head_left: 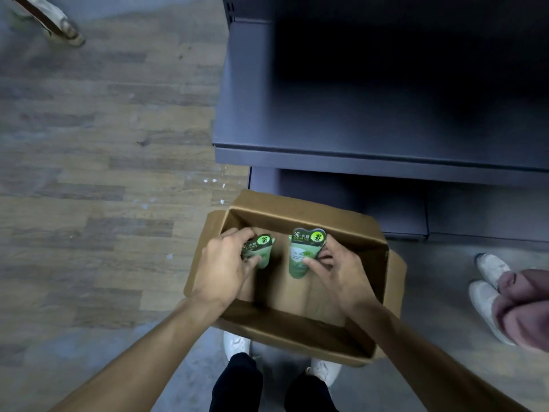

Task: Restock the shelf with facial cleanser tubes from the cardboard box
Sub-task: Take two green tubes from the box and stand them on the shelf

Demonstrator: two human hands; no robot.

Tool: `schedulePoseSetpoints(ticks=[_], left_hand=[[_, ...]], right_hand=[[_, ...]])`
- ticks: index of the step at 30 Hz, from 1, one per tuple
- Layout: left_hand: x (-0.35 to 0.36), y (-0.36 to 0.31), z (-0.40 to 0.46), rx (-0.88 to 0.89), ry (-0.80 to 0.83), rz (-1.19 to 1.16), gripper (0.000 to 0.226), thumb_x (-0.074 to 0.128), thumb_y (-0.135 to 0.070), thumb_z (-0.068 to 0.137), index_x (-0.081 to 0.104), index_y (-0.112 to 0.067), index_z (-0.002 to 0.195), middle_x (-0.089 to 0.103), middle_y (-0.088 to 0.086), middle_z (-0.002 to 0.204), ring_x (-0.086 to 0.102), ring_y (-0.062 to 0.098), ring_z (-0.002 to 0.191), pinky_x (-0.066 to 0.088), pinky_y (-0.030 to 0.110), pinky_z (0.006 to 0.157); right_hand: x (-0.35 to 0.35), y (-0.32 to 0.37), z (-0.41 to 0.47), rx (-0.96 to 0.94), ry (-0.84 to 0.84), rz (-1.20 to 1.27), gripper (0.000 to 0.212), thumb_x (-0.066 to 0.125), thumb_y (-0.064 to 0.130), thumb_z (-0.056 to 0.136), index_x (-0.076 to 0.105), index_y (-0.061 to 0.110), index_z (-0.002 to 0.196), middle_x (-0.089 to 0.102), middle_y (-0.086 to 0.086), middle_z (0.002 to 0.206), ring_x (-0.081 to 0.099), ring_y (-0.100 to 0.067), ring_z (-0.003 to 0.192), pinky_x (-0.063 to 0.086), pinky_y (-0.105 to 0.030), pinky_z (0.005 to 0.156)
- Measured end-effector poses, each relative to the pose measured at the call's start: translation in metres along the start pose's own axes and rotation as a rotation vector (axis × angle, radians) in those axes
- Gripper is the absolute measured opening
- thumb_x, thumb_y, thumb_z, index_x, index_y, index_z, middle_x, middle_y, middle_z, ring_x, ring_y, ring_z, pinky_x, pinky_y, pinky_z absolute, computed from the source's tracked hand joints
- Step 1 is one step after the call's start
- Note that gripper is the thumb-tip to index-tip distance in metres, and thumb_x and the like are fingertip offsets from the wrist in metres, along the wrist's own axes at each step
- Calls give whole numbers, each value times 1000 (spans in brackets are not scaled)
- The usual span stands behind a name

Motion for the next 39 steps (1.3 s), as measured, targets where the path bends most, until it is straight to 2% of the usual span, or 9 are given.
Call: schedulePoseSetpoints(ticks=[5,9,12,15,23,27,32,35,39], left_hand=[[-59,-42,-3,42,10,-57,25,81,-19,73,65,-24,91,57,-13,79,56,12,75,40,21,67],[-125,-88,-13,71,27,-42,21,79,-24,76,63,-28,88,60,-12,75,55,10,72,36,20,63],[-178,-122,-17,107,28,-50,22,80,-28,73,62,-27,86,67,-5,76,64,18,78,49,29,70],[-232,-156,-21,146,-7,28,23,81,-31,72,62,-26,85,67,-1,76,63,25,82,51,33,72],[-341,-221,-22,307,-123,72,29,84,-33,70,65,-21,87,67,-2,76,64,23,81,43,29,68],[-393,-244,-20,386,-160,96,31,83,-34,70,66,-17,90,65,0,73,62,26,81,47,32,71],[-456,-265,-12,549,-253,92,30,79,-36,69,66,-15,88,70,3,78,63,24,77,51,36,70],[-477,-268,3,552,-309,80,35,79,-38,69,66,-15,92,70,3,81,62,25,79,51,38,73],[-475,-264,26,505,-291,109,40,80,-36,70,68,-15,102,71,7,90,62,30,90,51,38,76]], right_hand=[[-49,67,-23,-14,7,-8,24,72,18,86,65,24,108,70,12,94,65,7,85,49,-7,74],[-94,139,-48,-96,-5,-34,25,71,25,87,65,29,111,72,12,99,67,2,90,56,-23,83],[-127,197,-65,-170,-24,-72,21,69,22,88,64,26,109,71,11,100,67,-1,91,56,-30,85],[-154,248,-76,-214,-72,-141,21,69,29,88,61,24,107,69,8,96,66,-6,90,56,-34,84],[-198,356,-93,-340,-151,-154,21,69,24,89,61,20,107,68,7,93,64,-8,85,56,-32,83],[-217,406,-98,-413,-212,-191,24,69,28,88,59,22,108,68,5,93,65,-10,84,56,-36,83],[-236,468,-97,-481,-305,-161,23,67,28,90,58,18,109,69,5,94,66,-8,80,57,-31,79],[-240,485,-85,-486,-365,-123,27,67,27,90,57,24,115,68,9,97,65,-9,82,57,-30,82],[-232,484,-63,-439,-396,-146,25,68,22,90,57,12,110,65,3,91,63,-14,79,56,-29,80]])
Point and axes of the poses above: each hand's wrist, its own z-axis towards the middle knuckle, its own x-axis out of the palm, y = z × x, the point moved 7 cm from there along z, towards the middle knuckle
